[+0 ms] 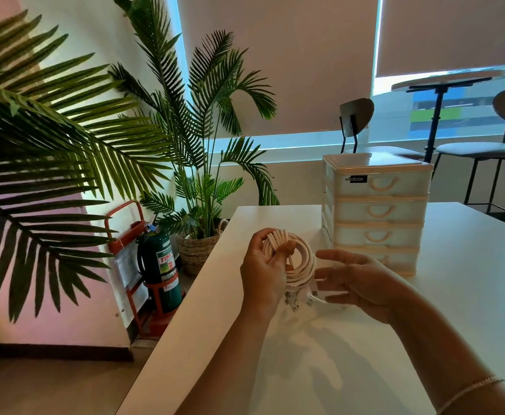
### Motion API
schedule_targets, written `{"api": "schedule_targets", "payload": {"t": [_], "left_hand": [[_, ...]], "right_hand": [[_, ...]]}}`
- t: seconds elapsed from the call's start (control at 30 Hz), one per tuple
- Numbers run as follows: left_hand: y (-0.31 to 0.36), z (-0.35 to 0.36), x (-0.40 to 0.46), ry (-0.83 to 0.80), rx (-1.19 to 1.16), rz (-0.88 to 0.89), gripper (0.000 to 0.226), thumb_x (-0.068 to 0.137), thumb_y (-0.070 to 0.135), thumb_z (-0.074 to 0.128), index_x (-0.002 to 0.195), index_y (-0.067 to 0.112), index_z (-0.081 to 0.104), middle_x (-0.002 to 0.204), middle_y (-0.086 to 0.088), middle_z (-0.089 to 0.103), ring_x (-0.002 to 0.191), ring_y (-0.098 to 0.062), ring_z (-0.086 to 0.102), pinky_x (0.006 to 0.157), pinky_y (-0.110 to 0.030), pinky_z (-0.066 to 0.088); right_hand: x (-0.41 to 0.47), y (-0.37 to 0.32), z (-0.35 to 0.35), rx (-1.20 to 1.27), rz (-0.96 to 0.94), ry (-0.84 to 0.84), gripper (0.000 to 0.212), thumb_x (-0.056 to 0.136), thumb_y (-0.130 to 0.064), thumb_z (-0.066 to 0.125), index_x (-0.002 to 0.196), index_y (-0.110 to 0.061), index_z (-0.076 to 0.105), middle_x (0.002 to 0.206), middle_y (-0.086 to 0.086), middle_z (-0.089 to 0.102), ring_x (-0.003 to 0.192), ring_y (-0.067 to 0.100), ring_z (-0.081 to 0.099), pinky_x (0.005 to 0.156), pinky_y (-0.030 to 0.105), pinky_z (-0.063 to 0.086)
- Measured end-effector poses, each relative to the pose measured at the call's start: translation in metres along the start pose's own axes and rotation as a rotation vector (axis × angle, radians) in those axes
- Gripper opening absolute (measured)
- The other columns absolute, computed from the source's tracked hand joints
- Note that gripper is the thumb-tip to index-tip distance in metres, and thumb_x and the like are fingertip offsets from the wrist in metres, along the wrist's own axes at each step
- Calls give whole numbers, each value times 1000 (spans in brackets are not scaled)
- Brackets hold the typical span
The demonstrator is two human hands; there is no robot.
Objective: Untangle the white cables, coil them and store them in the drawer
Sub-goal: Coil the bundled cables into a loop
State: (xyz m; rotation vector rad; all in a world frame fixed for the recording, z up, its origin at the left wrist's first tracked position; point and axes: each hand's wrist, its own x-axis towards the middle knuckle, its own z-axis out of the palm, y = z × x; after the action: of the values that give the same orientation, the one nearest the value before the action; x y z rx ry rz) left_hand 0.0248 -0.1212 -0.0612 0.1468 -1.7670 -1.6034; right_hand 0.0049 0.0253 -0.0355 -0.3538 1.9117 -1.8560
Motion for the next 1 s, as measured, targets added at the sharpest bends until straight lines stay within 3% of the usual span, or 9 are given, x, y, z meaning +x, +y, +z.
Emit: {"api": "schedule_targets", "payload": {"t": [0.13, 0.23, 0.37, 0.47, 0.6, 0.7, 0.77, 0.93, 1.0], "left_hand": [[-1, -1, 0, 5, 40, 29, 24, 79, 21, 71, 87, 36, 53, 90, 2, 65, 82, -20, 62, 79, -39, 53], [1, 0, -4, -9, 63, 48, 24, 82, 23, 68, 97, 32, 53, 95, 2, 65, 86, -18, 63, 74, -27, 52], [1, 0, -6, -35, 69, 48, 25, 84, 24, 66, 102, 30, 50, 96, 7, 63, 87, -13, 63, 70, -17, 51], [1, 3, -5, -91, 2, -23, 21, 83, 23, 67, 91, 33, 51, 92, 8, 64, 89, -16, 64, 78, -27, 54], [4, 3, -7, -214, -111, -49, 21, 79, 31, 67, 94, 35, 52, 99, 3, 65, 96, -20, 64, 86, -38, 54], [5, 0, -7, -288, -158, -1, 30, 73, 43, 60, 102, 38, 53, 107, -1, 63, 98, -18, 63, 82, -34, 55], [5, -1, -7, -296, -120, 35, 21, 79, 38, 60, 100, 41, 56, 104, 1, 64, 95, -16, 64, 78, -31, 55], [5, -1, -6, -278, -75, 45, 15, 84, 34, 59, 93, 45, 57, 97, 7, 64, 92, -16, 64, 75, -32, 56], [7, -3, -6, -290, -75, 37, 17, 84, 35, 59, 91, 50, 58, 100, 4, 63, 95, -18, 63, 79, -35, 56]], "right_hand": [[-1, -5, 3, -30, -247, 253, 34, 83, 8, 53, 104, -18, 62, 112, 10, 61, 83, 17, 56, 76, 31, 45], [-5, -8, 14, -242, -450, 316, 29, 82, -7, 63, 76, -35, 67, 120, -4, 58, 104, 17, 55, 94, 38, 44], [-5, 1, 32, -901, -534, 345, 19, 87, -28, 60, 103, -31, 69, 141, -7, 43, 130, 15, 31, 105, 30, 25], [-7, 3, 40, -1030, -512, 381, 29, 94, -27, 49, 120, -27, 62, 150, -4, 31, 135, 15, 21, 104, 20, 20], [-10, -2, 40, -986, -458, 343, 27, 93, -23, 47, 109, -25, 69, 149, -2, 33, 133, 17, 23, 104, 22, 21], [-11, -4, 34, -908, -438, 329, 20, 89, -23, 55, 95, -25, 74, 146, -3, 37, 132, 16, 27, 101, 23, 22], [-11, -3, 32, -790, -438, 335, 14, 84, -22, 62, 84, -23, 75, 143, -4, 41, 128, 14, 35, 99, 23, 27], [-9, -2, 38, -451, -424, 352, 23, 74, -14, 72, 55, -26, 66, 128, -7, 52, 104, 7, 51, 94, 32, 46], [-9, -3, 37, -337, -388, 301, 20, 73, -12, 73, 56, -21, 68, 112, -9, 60, 89, 7, 59, 79, 28, 52]]}}
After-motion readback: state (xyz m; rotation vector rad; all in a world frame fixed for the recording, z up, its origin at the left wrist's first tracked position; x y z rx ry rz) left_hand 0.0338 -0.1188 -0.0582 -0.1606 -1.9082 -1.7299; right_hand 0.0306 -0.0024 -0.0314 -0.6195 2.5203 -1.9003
